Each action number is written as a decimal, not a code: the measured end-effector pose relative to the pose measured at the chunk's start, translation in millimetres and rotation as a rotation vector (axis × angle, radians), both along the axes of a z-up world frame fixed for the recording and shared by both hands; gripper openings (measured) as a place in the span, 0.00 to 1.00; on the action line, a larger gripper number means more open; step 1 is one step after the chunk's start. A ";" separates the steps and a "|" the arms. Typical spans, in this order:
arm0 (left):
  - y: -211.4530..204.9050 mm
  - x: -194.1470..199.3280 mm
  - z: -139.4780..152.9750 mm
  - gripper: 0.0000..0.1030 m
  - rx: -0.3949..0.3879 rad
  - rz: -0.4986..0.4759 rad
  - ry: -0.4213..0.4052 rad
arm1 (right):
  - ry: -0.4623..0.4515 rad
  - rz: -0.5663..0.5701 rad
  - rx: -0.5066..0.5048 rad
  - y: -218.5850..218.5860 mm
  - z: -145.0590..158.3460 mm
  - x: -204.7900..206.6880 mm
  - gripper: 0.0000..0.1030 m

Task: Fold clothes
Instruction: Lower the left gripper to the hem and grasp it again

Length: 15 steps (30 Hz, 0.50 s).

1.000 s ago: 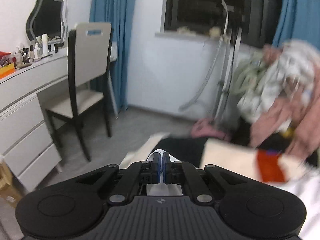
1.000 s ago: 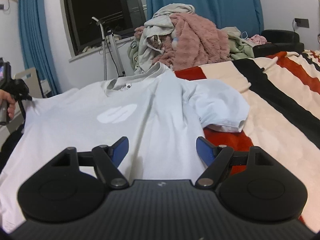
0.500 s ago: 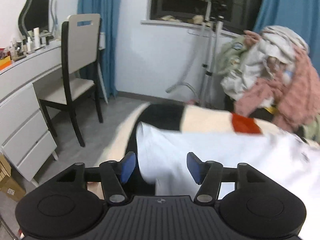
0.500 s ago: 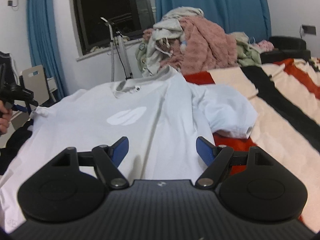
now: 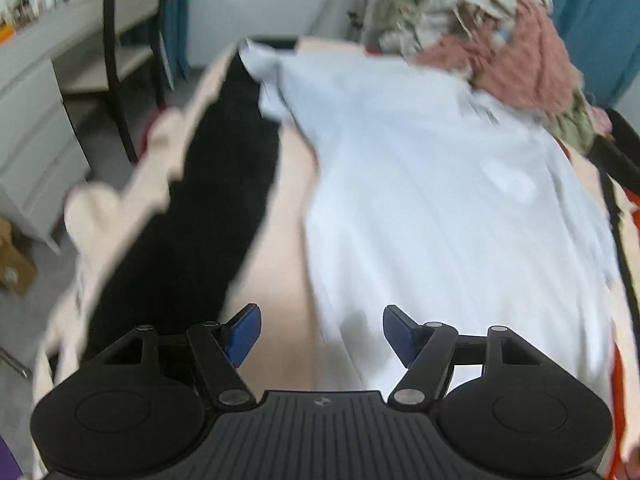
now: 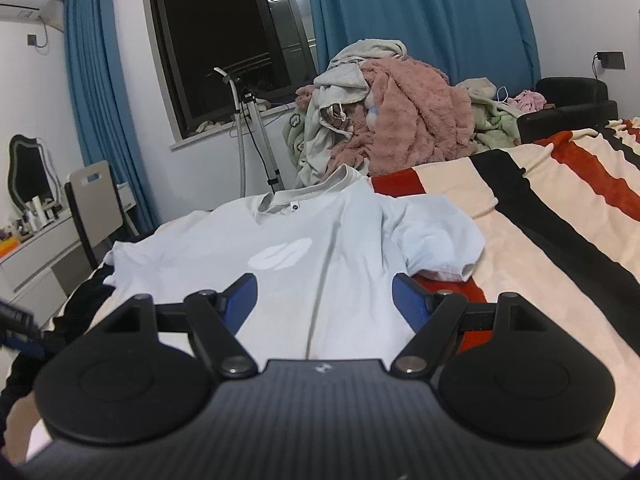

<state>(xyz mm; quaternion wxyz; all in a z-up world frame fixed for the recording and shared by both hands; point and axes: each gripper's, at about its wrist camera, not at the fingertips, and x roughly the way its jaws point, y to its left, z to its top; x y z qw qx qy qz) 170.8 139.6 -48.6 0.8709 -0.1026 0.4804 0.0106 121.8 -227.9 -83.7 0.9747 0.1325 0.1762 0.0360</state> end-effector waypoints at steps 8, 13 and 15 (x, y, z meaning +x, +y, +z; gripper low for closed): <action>-5.2 -66.3 -11.6 0.67 -0.099 0.032 0.170 | -0.001 -0.019 0.003 -4.6 4.3 -13.3 0.73; -12.3 -102.4 -14.9 0.63 -0.109 0.012 0.238 | 0.020 -0.029 -0.008 -3.9 0.4 -9.4 0.73; -15.8 -113.4 -14.2 0.60 -0.109 0.019 0.261 | 0.028 -0.031 -0.006 -4.8 -0.9 -8.6 0.73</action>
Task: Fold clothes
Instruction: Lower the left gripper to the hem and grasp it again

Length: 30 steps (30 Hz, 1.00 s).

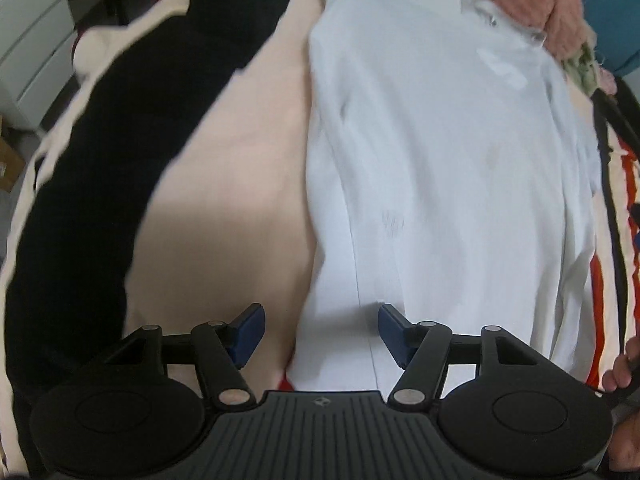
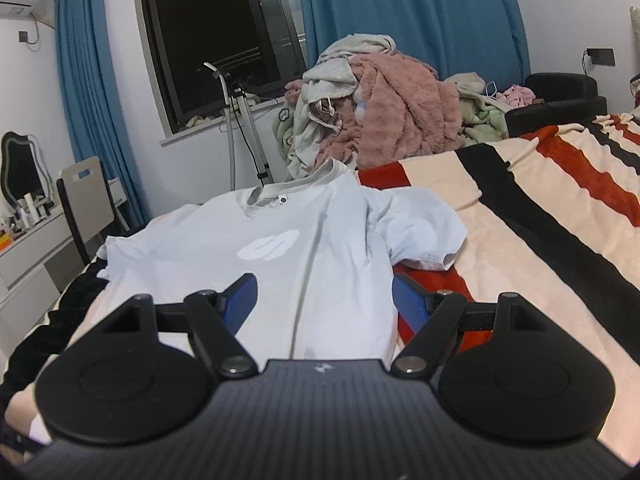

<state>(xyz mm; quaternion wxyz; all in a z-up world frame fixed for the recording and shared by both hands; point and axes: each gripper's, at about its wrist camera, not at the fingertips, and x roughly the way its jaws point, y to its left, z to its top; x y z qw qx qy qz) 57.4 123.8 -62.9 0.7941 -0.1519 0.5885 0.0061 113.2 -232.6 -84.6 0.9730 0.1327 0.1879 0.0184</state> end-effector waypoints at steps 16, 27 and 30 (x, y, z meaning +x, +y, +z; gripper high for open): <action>-49.4 -71.9 32.5 0.35 0.067 -0.127 0.024 | 0.021 0.014 0.006 1.0 -3.4 1.9 0.73; 6.2 -113.6 109.1 0.07 -0.083 -0.068 -0.017 | 0.036 0.015 0.032 -1.4 -3.8 2.7 0.73; 13.4 -121.3 118.9 0.11 -0.089 -0.037 -0.029 | 0.037 0.022 0.029 0.6 -3.7 1.8 0.73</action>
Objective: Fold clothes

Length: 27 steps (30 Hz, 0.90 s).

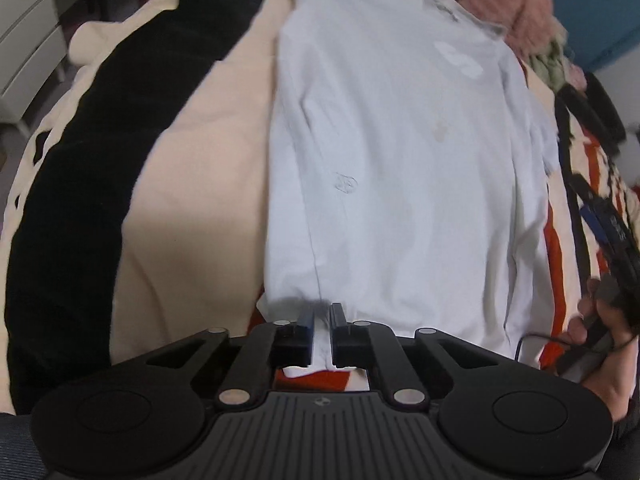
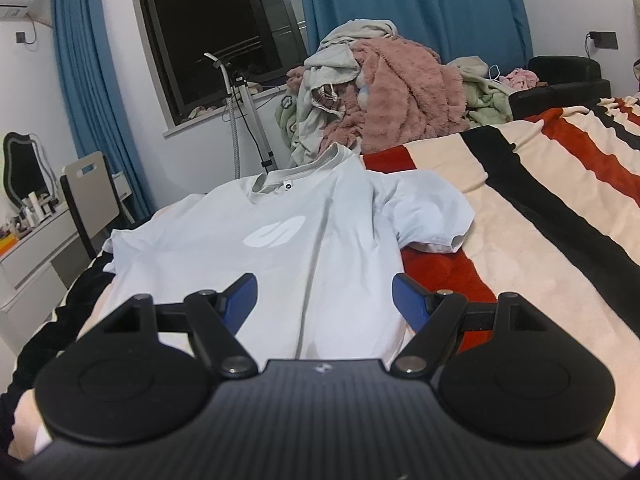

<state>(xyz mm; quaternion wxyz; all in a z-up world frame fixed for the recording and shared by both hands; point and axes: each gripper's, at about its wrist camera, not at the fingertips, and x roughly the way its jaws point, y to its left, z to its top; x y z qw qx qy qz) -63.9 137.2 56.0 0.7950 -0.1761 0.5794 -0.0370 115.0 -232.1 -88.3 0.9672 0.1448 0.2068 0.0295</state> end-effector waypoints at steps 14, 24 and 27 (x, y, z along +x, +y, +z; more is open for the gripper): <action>24.9 -8.8 14.1 0.07 0.057 0.046 0.036 | 0.017 -0.008 0.014 -3.4 -2.4 -0.7 0.73; 81.5 -38.8 75.2 0.00 0.450 0.033 0.178 | -0.004 0.003 -0.011 1.6 0.6 -2.4 0.73; 90.6 -46.0 90.9 0.04 0.461 0.040 0.179 | -0.018 0.002 -0.028 3.0 3.2 -3.9 0.73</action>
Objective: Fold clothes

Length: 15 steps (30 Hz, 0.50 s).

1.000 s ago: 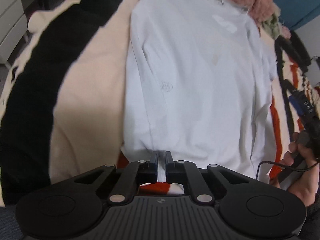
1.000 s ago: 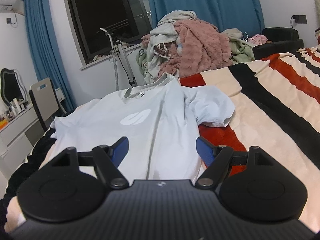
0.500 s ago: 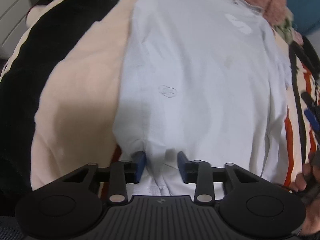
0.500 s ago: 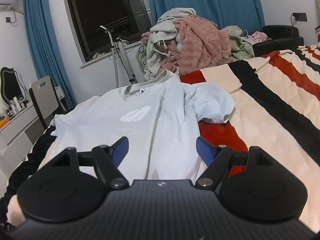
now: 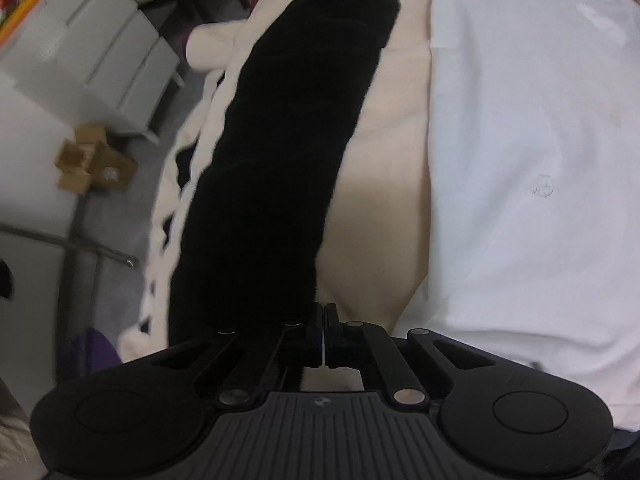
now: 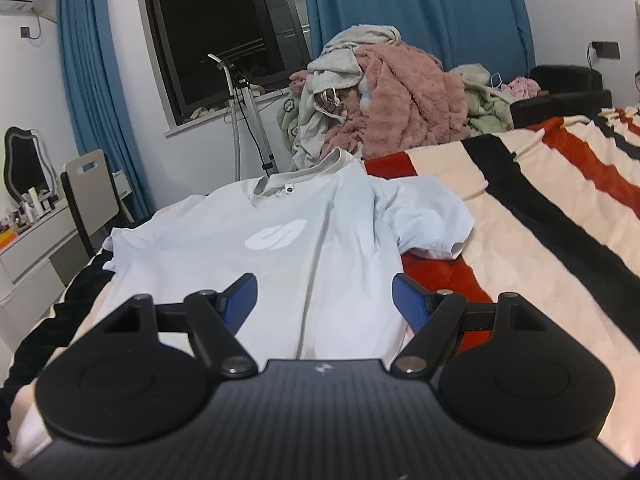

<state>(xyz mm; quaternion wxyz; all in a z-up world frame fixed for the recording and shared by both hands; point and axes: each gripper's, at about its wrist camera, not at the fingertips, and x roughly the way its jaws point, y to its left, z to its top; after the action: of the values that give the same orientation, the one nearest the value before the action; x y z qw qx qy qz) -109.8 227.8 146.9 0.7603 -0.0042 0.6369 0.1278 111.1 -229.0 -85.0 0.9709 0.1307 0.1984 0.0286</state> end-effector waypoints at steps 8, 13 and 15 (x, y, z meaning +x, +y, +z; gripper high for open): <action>-46.4 -6.9 66.8 0.51 -0.031 -0.147 -0.326 | -0.037 0.001 -0.028 1.8 7.3 -4.7 0.73; -114.6 24.2 91.7 0.69 -0.086 -0.195 -0.591 | -0.080 0.004 -0.053 4.6 13.1 -10.7 0.73; -146.5 37.0 82.5 0.77 -0.102 -0.214 -0.676 | -0.096 0.003 -0.060 4.9 14.4 -13.0 0.73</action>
<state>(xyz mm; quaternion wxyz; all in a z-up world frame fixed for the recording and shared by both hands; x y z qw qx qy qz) -72.8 81.3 229.4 0.9358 -0.0175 0.3519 0.0070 98.1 -224.1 -70.6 0.9828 0.0996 0.1525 0.0306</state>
